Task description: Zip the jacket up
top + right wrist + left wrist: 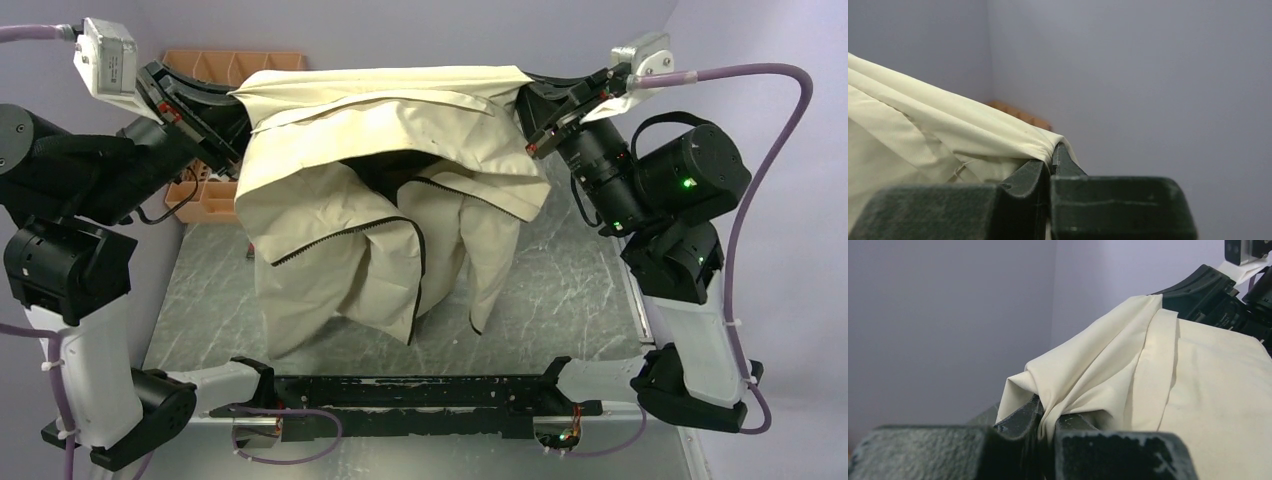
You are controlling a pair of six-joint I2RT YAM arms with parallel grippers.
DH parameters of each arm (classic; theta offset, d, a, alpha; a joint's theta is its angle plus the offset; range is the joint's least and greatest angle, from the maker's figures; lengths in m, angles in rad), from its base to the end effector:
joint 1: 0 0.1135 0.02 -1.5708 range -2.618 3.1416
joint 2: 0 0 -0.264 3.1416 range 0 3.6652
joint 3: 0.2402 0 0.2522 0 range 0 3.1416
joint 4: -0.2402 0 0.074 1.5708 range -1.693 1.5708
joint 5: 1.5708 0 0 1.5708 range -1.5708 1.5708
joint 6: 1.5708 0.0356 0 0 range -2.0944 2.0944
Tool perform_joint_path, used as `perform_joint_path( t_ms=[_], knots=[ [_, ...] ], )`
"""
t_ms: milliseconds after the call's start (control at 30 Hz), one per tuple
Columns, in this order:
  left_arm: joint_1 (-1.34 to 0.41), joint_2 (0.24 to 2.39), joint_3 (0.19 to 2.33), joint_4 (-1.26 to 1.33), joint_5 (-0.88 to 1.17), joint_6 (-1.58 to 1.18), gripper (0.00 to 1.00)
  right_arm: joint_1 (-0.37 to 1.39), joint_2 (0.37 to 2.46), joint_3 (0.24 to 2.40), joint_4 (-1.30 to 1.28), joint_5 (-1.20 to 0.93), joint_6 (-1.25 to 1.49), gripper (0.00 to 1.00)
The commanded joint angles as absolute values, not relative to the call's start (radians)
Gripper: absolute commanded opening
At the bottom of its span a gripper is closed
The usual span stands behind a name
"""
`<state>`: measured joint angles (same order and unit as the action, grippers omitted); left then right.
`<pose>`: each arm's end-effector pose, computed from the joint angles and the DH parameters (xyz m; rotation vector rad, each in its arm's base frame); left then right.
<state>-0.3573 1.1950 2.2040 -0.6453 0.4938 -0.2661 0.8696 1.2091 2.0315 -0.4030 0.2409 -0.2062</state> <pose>0.0890 -0.0512 0.6358 0.5003 1.1962 -0.8339 0.1023 0.1080 0.6250 -0.4070 1.1029 0.4476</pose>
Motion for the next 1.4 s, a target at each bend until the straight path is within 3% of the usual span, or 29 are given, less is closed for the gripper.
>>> perform_joint_path(
  t_ms=[0,267,433,567,833,1133,1233,1267,1367],
  knots=[
    [-0.348,1.159,2.188,-0.551,0.439,-0.345,0.08,0.854,1.154,2.045,-0.415,0.425,-0.206,0.00],
    [-0.348,1.217,1.917,-0.544,0.224,-0.376,0.08,0.845,1.259,1.878,-0.398,0.739,-0.306,0.00],
    [-0.344,1.352,1.834,-0.531,0.186,-0.343,0.08,0.599,1.321,1.699,-0.363,0.545,-0.148,0.00],
    [-0.326,1.437,1.809,-0.512,0.148,-0.338,0.08,0.500,1.398,1.626,-0.323,0.419,-0.054,0.00],
    [-0.224,1.613,1.853,-0.466,0.147,-0.357,0.08,0.432,1.604,1.666,-0.255,0.302,0.033,0.00],
    [-0.112,1.926,2.079,-0.447,0.220,-0.409,0.08,0.374,1.965,1.989,-0.292,0.246,0.098,0.00],
    [-0.059,2.051,2.190,-0.459,0.260,-0.446,0.41,0.352,2.127,2.173,-0.361,0.211,0.131,0.00],
    [-0.044,2.084,2.212,-0.455,0.275,-0.457,0.50,0.348,2.172,2.232,-0.385,0.200,0.138,0.05],
    [-0.009,2.143,2.259,-0.461,0.338,-0.475,0.71,0.338,2.256,2.342,-0.429,0.169,0.156,0.48]
  ],
)
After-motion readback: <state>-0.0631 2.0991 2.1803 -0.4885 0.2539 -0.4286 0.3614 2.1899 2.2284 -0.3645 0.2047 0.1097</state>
